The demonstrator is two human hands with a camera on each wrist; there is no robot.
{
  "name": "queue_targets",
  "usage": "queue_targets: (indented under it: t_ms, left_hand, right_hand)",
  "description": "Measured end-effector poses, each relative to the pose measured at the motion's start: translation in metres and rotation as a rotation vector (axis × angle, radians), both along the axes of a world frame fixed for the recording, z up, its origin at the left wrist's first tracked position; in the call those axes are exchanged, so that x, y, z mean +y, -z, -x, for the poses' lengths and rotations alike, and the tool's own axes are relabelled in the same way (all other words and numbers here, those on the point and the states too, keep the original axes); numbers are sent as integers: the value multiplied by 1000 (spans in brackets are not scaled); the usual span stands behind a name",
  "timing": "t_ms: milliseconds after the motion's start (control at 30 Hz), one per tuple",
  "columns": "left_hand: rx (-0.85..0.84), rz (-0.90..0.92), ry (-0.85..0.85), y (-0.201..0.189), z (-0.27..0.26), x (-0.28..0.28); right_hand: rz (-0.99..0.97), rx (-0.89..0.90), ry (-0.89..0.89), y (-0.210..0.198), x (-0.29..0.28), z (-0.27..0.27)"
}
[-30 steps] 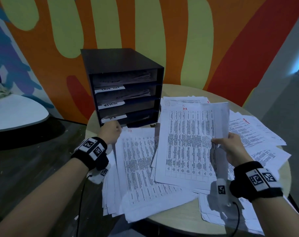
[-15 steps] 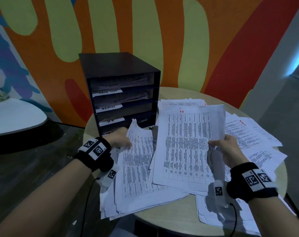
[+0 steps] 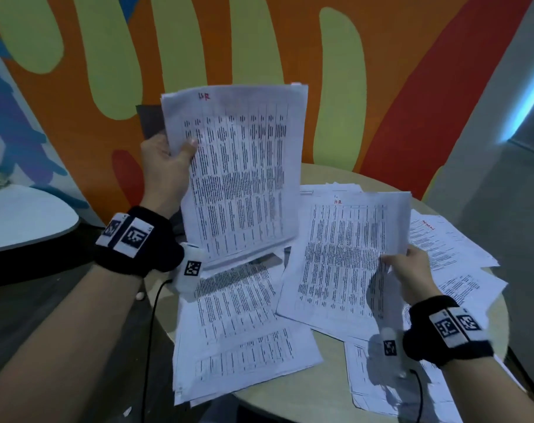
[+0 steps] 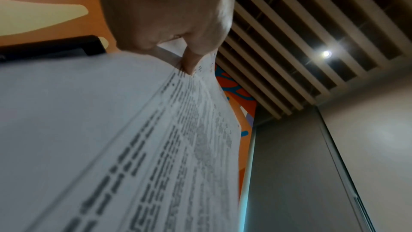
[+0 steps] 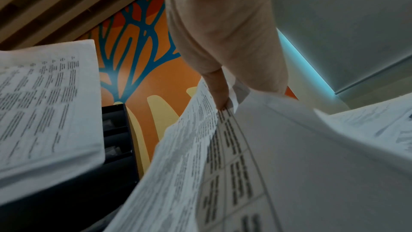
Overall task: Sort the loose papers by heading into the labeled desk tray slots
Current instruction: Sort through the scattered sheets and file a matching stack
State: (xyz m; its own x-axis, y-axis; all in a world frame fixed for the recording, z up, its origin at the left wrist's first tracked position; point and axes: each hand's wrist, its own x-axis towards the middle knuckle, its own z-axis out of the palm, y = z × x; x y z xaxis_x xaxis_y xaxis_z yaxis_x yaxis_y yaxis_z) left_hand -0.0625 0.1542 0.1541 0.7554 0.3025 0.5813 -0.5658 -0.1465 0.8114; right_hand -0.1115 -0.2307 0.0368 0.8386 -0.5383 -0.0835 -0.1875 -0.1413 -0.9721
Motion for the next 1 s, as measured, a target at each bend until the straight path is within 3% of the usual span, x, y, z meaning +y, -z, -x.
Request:
queue_targets:
  t_ms: [100,200,333,533,633,700,900,1000]
  left_hand:
    - [25,66,50,0,-6,-7]
    - [98,18,139,13,-4,-30]
    - [342,-20,235,52,-18,-66]
    - [590,-56,305,91,-36,-90]
    - [536,-63,271,83,-27,-103]
    - [473,-60,287,74,-23,-109]
    - [111,-39,379,23,-7,-112]
    - [24,16,423,13,-5,-111]
  right_hand:
    - [-21,-46,1,-10,5,1]
    - [-71,-93,-62,-23,16,4]
    - [-173,-148,-222,-39,36,9]
    - [-177,-216,-290,-46,53,11]
    - [12,-174,-376,-38,52,10]
    - [76,-186,-327,-41,54,9]
    - [155,-527,-228,-69,60,9]
    - [104,-654,-265,-81,61,11]
